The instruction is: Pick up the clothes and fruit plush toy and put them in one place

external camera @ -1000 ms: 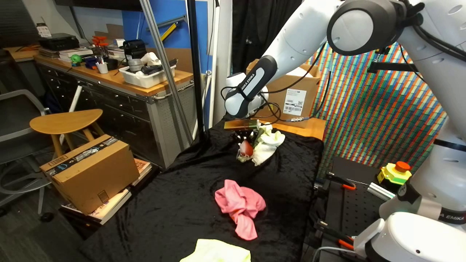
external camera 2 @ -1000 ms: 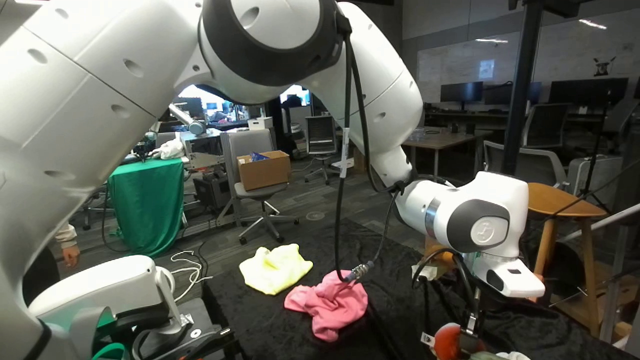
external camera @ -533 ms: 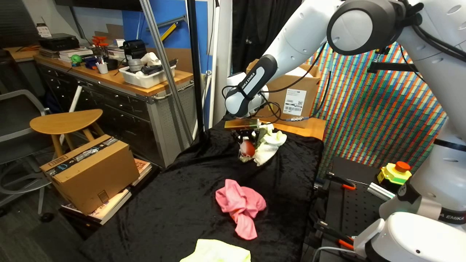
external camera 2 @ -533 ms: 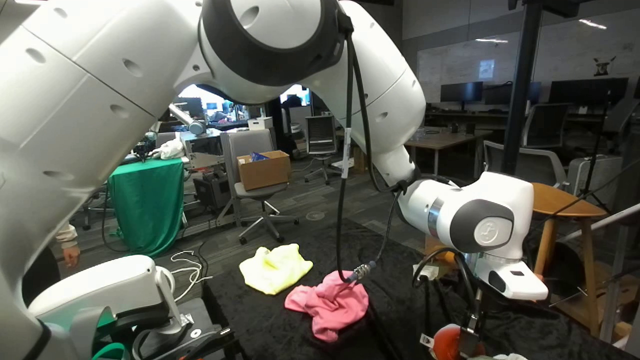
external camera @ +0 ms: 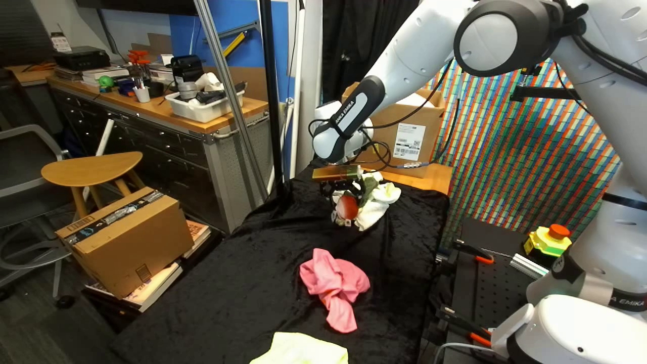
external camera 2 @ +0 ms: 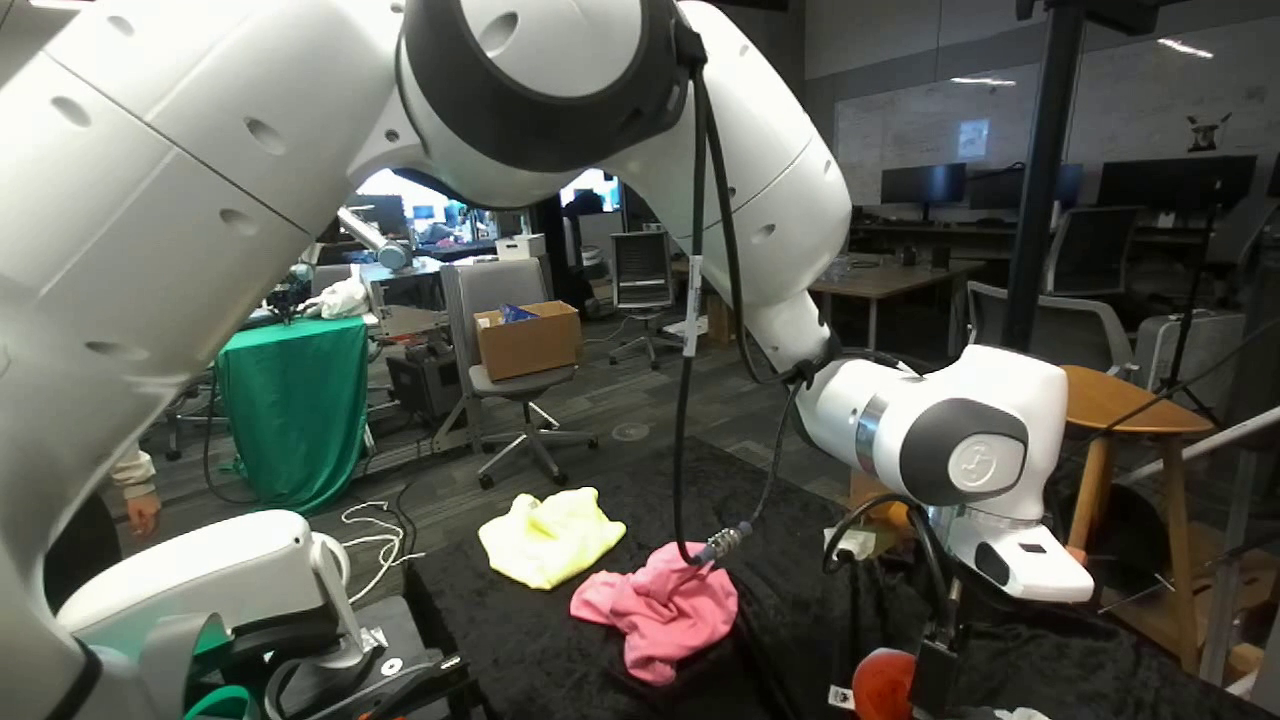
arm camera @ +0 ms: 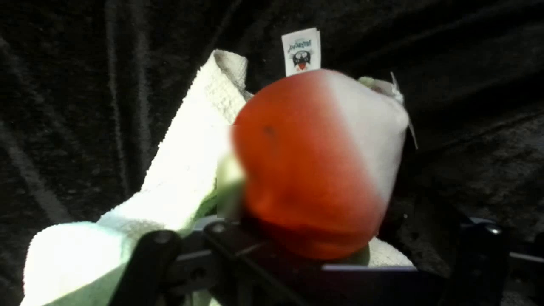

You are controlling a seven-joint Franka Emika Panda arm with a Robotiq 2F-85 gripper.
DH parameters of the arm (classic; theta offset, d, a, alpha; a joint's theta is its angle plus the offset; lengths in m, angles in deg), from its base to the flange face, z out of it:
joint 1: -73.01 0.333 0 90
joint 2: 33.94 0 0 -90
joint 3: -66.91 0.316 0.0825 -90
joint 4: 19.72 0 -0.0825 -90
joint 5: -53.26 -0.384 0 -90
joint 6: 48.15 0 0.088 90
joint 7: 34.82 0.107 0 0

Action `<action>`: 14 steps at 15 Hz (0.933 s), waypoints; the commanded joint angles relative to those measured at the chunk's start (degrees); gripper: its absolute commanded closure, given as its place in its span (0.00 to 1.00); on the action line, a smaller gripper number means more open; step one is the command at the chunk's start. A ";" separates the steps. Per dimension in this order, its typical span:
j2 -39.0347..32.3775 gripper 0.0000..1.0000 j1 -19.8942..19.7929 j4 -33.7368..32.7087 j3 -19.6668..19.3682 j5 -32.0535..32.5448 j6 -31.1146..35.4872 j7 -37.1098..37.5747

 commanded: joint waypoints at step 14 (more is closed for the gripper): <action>14.07 0.00 2.79 5.77 2.66 5.08 -7.24 -10.05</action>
